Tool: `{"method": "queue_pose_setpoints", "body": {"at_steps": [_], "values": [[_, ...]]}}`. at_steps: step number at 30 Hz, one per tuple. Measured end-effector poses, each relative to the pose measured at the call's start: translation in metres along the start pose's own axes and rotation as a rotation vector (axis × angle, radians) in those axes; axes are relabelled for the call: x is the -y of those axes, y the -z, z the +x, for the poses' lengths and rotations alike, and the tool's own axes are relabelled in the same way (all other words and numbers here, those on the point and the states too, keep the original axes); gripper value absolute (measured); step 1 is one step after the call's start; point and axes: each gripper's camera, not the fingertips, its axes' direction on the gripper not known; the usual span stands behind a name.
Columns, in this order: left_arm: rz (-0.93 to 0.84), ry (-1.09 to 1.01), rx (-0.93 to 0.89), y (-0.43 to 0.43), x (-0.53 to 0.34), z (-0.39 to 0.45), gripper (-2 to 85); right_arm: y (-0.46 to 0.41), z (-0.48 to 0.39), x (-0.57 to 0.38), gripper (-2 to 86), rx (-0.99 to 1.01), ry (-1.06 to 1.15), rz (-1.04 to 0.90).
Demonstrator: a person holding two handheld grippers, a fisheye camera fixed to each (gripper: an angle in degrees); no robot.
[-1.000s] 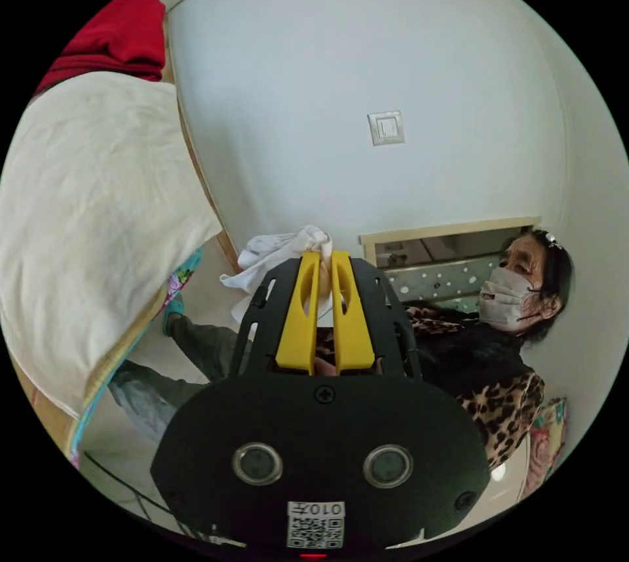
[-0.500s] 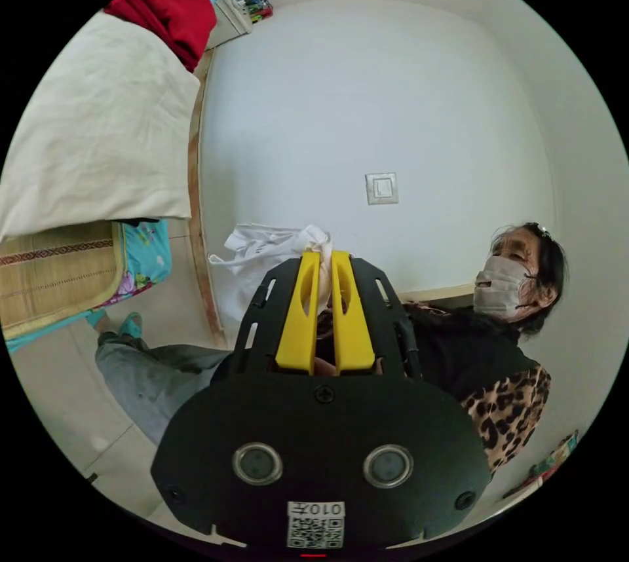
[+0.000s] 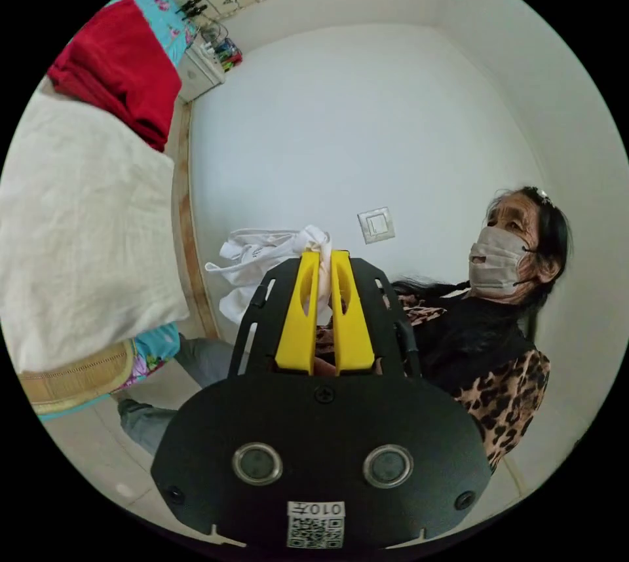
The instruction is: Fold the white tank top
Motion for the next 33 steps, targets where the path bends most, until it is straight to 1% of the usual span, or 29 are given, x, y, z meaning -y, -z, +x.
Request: {"method": "queue_pose_setpoints", "body": {"at_steps": [2,4,6,9,13,19,22,26,29,33], "values": [[0.078,0.016,0.108,-0.017,-0.017,0.018,1.1,0.021,0.039,0.032,4.0,0.058,0.009,-0.046],[0.15,0.067,0.149,-0.038,-0.039,0.028,1.1,0.047,0.091,0.076,4.0,0.158,-0.019,-0.11],[0.197,0.107,0.158,-0.066,-0.064,0.032,1.1,0.065,0.117,0.109,4.0,0.181,-0.017,-0.178],[0.298,0.196,0.139,-0.103,-0.104,0.027,1.1,0.089,0.146,0.162,4.0,0.137,-0.015,-0.281],[0.43,0.26,0.036,-0.146,-0.157,0.014,1.1,0.103,0.184,0.22,4.0,0.097,0.007,-0.394],[0.535,0.259,-0.06,-0.177,-0.219,-0.004,1.2,0.082,0.247,0.276,4.2,0.062,-0.034,-0.437],[0.591,0.181,-0.068,-0.179,-0.241,-0.004,1.4,0.065,0.275,0.305,4.2,0.042,-0.02,-0.515],[0.635,0.218,-0.033,-0.186,-0.264,-0.013,1.5,0.052,0.325,0.338,4.2,0.015,0.016,-0.605],[0.644,0.273,0.025,-0.199,-0.268,-0.014,1.5,0.045,0.391,0.367,4.1,0.034,-0.013,-0.667],[0.711,0.344,0.087,-0.224,-0.268,-0.004,1.5,0.031,0.493,0.424,4.1,0.187,-0.058,-0.756]]}}
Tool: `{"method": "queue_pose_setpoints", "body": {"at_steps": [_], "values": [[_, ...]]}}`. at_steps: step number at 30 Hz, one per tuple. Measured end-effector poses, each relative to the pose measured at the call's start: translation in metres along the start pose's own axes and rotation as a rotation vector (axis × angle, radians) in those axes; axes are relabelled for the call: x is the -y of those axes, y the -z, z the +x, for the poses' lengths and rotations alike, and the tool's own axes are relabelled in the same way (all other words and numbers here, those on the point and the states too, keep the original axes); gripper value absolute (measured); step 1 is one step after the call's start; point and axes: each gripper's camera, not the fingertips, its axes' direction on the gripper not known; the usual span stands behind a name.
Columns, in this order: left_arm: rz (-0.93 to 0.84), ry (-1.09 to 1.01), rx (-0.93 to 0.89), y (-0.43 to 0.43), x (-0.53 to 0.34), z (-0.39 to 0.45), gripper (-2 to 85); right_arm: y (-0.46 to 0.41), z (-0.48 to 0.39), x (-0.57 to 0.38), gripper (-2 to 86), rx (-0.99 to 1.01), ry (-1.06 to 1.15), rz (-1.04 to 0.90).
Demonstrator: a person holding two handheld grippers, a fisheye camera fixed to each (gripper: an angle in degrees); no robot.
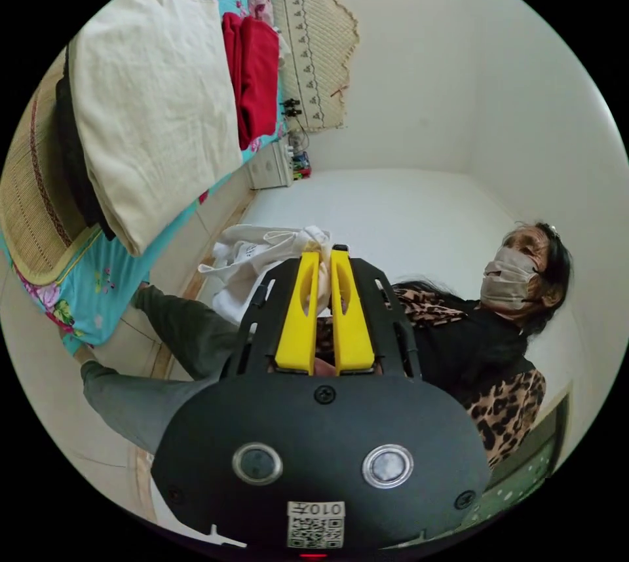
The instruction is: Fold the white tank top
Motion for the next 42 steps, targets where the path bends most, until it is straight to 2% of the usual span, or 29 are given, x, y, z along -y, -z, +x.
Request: {"method": "queue_pose_setpoints", "body": {"at_steps": [5,10,14,18,22,27,30,33,35,37,40,42], "values": [[0.176,-0.024,0.064,-0.036,-0.031,0.037,1.5,0.059,0.057,0.063,4.0,0.043,0.059,-0.137],[0.276,-0.074,0.008,-0.061,-0.057,0.049,1.5,0.108,0.084,0.104,4.0,-0.05,0.16,-0.259],[0.32,-0.054,-0.041,-0.07,-0.092,0.035,1.6,0.116,0.127,0.109,4.0,-0.057,0.122,-0.262],[0.352,-0.033,-0.086,-0.067,-0.119,0.019,1.7,0.106,0.165,0.11,4.0,-0.048,0.097,-0.261],[0.345,-0.062,-0.131,-0.064,-0.137,0.01,1.7,0.095,0.197,0.114,4.1,-0.124,0.103,-0.307],[0.295,-0.012,-0.139,-0.068,-0.127,-0.012,1.7,0.085,0.265,0.114,4.1,-0.159,0.056,-0.353],[0.283,0.011,-0.107,-0.07,-0.112,-0.008,1.7,0.086,0.312,0.129,4.1,-0.107,0.037,-0.37],[0.276,-0.019,-0.04,-0.064,-0.088,0.025,1.8,0.093,0.332,0.165,4.1,-0.073,0.112,-0.406],[0.263,-0.119,-0.001,-0.054,-0.062,0.078,1.8,0.102,0.319,0.187,4.1,-0.071,0.242,-0.429],[0.25,-0.244,0.052,-0.045,-0.04,0.128,1.8,0.118,0.283,0.206,3.9,-0.11,0.499,-0.432],[0.313,-0.443,0.196,-0.025,-0.005,0.202,1.6,0.142,0.26,0.219,3.9,-0.154,0.76,-0.375],[0.344,-0.498,0.26,-0.017,0.019,0.218,1.5,0.151,0.282,0.235,3.9,-0.17,0.757,-0.344]]}}
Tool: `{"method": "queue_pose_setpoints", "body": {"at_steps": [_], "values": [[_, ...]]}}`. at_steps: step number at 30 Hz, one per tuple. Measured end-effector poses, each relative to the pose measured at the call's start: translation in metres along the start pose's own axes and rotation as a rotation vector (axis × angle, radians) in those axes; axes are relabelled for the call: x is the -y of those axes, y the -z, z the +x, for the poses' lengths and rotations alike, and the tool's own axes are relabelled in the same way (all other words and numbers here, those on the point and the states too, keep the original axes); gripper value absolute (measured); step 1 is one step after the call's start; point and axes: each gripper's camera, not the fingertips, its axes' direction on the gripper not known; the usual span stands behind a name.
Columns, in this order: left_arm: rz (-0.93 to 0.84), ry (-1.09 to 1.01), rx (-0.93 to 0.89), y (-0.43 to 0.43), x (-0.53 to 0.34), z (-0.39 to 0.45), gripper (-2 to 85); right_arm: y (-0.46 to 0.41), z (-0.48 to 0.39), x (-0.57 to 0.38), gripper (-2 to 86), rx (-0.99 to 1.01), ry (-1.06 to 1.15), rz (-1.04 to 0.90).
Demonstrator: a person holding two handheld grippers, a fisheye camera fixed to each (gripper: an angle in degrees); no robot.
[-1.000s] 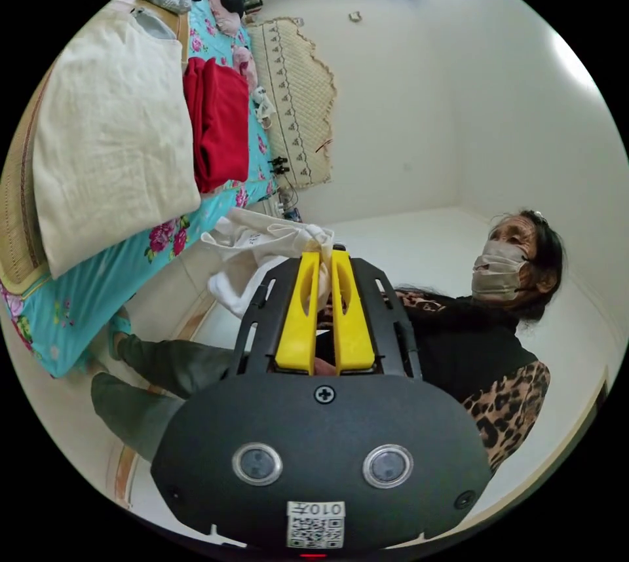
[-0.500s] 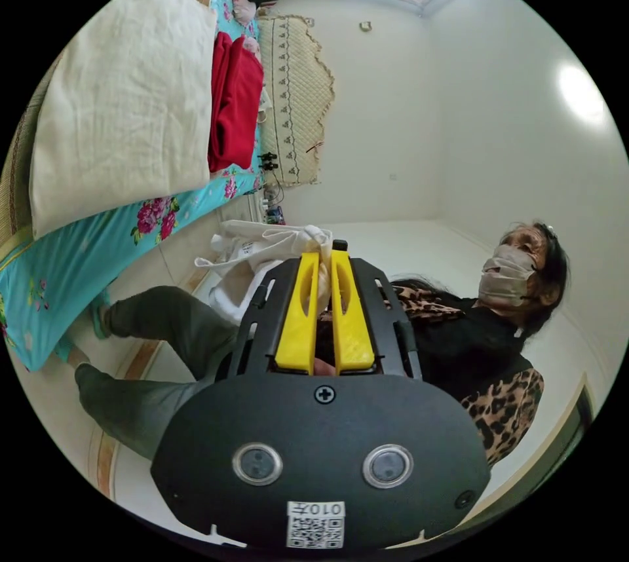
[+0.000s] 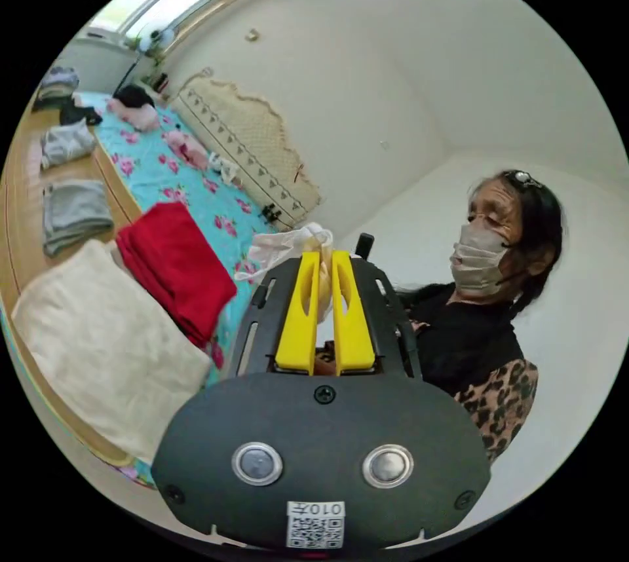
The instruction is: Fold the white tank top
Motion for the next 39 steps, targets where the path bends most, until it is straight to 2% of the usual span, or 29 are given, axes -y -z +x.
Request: {"method": "queue_pose_setpoints", "body": {"at_steps": [3,5,7,8,10,11,15,17,20,24,27,29,30,32,35,39], "values": [[-0.032,0.116,0.074,-0.028,0.031,-0.073,1.5,-0.013,0.097,-0.035,4.0,0.012,-0.178,0.036],[-0.112,0.285,0.066,-0.071,0.032,-0.18,1.5,-0.036,0.173,-0.068,4.2,0.018,-0.369,0.022],[-0.133,0.452,0.042,-0.099,0.018,-0.258,1.6,-0.076,0.264,-0.117,4.6,-0.013,-0.703,-0.035],[-0.152,0.557,0.034,-0.113,0.008,-0.296,1.8,-0.086,0.282,-0.128,4.8,0.015,-0.78,-0.07],[-0.028,0.672,-0.037,-0.118,-0.005,-0.319,1.9,-0.106,0.297,-0.146,5.6,0.049,-0.729,-0.089],[-0.006,0.64,-0.083,-0.119,-0.003,-0.318,2.0,-0.107,0.296,-0.148,6.0,0.037,-0.711,-0.096],[-0.041,0.611,0.013,-0.104,0.005,-0.304,2.2,-0.093,0.301,-0.178,10.3,-0.081,-0.756,-0.13],[-0.028,0.615,0.002,-0.091,0.006,-0.298,2.3,-0.081,0.313,-0.19,12.0,-0.095,-0.791,-0.055],[-0.045,0.605,0.024,-0.086,0.008,-0.29,2.2,-0.085,0.345,-0.185,15.1,0.043,-0.78,0.103],[-0.03,0.619,-0.003,-0.083,0.005,-0.291,2.2,-0.14,0.399,-0.157,17.8,0.196,-0.808,0.015],[-0.024,0.627,-0.005,-0.079,0.005,-0.292,2.3,-0.184,0.41,-0.142,16.7,0.275,-0.802,-0.124],[-0.021,0.634,-0.022,-0.077,0.006,-0.295,2.3,-0.202,0.405,-0.137,14.1,0.208,-0.798,-0.193],[-0.019,0.635,-0.026,-0.076,0.006,-0.296,2.3,-0.206,0.395,-0.133,11.7,0.112,-0.764,-0.209],[-0.021,0.635,-0.036,-0.074,0.007,-0.299,2.3,-0.214,0.382,-0.128,10.3,0.072,-0.719,-0.203],[-0.021,0.638,-0.041,-0.071,0.01,-0.302,2.4,-0.237,0.374,-0.126,9.4,0.165,-0.723,-0.199],[-0.024,0.646,-0.059,-0.07,0.013,-0.305,2.4,-0.267,0.341,-0.119,5.7,0.092,-0.672,-0.169]]}}
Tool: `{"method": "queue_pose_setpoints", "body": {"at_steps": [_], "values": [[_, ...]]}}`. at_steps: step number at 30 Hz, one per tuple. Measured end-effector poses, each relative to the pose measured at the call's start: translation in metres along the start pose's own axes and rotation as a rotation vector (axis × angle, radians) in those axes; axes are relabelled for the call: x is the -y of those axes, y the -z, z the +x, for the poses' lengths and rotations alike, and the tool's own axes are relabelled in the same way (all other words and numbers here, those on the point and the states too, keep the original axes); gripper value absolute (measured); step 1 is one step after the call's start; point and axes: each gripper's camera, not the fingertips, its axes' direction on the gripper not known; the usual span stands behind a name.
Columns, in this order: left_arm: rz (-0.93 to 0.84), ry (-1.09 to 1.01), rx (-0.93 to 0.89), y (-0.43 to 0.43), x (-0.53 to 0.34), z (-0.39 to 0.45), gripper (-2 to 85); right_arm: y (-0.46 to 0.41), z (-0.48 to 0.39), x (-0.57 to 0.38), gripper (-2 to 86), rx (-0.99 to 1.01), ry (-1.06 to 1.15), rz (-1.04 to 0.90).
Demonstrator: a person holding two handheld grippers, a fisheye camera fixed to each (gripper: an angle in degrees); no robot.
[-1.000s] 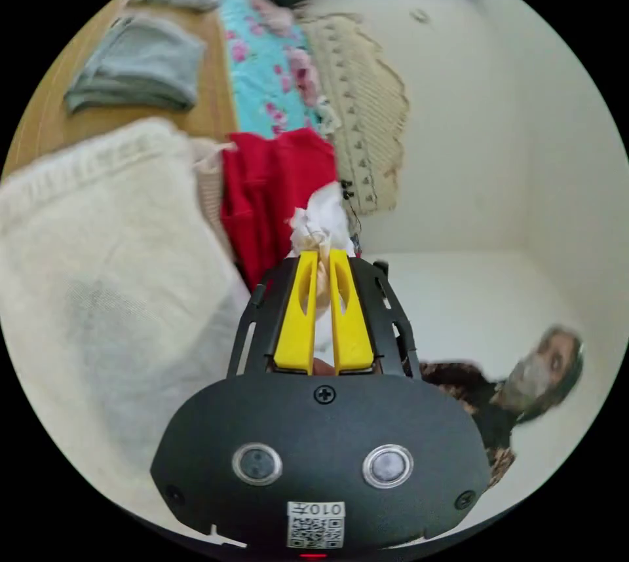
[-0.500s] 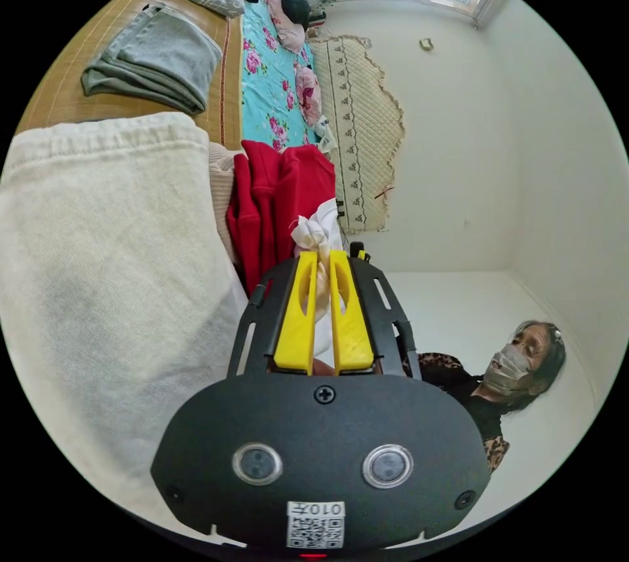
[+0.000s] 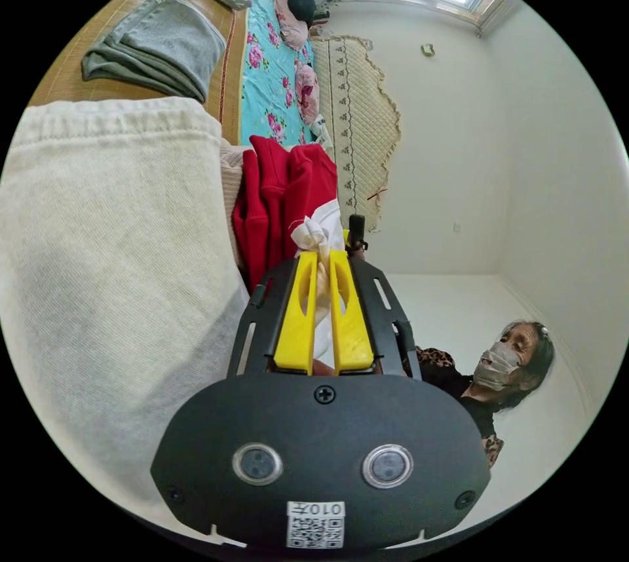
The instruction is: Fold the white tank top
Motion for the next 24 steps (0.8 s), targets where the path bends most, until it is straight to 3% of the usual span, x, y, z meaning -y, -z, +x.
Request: {"method": "queue_pose_setpoints", "body": {"at_steps": [5,8,10,13,15,24], "values": [[-0.005,-0.006,0.01,0.005,0.005,0.002,2.3,-0.052,-0.121,-0.048,4.7,-0.4,0.354,0.109],[0.003,-0.02,0.008,0.005,0.006,0.004,2.2,-0.131,-0.191,-0.084,4.5,-0.801,0.569,0.034],[0.013,-0.015,-0.006,0.005,0.005,0.002,2.2,-0.213,-0.225,-0.115,4.5,-1.248,0.75,-0.066],[0.029,0.008,-0.02,0.005,0.004,-0.003,2.1,-0.293,-0.23,-0.151,4.6,-1.627,0.933,-0.143],[0.037,0.012,-0.029,0.004,0.005,-0.004,2.1,-0.317,-0.227,-0.166,4.6,-1.704,0.973,-0.14],[0.038,0.024,-0.038,-0.001,0.01,-0.003,2.0,-0.311,-0.235,-0.173,4.4,-1.592,0.924,-0.115]]}}
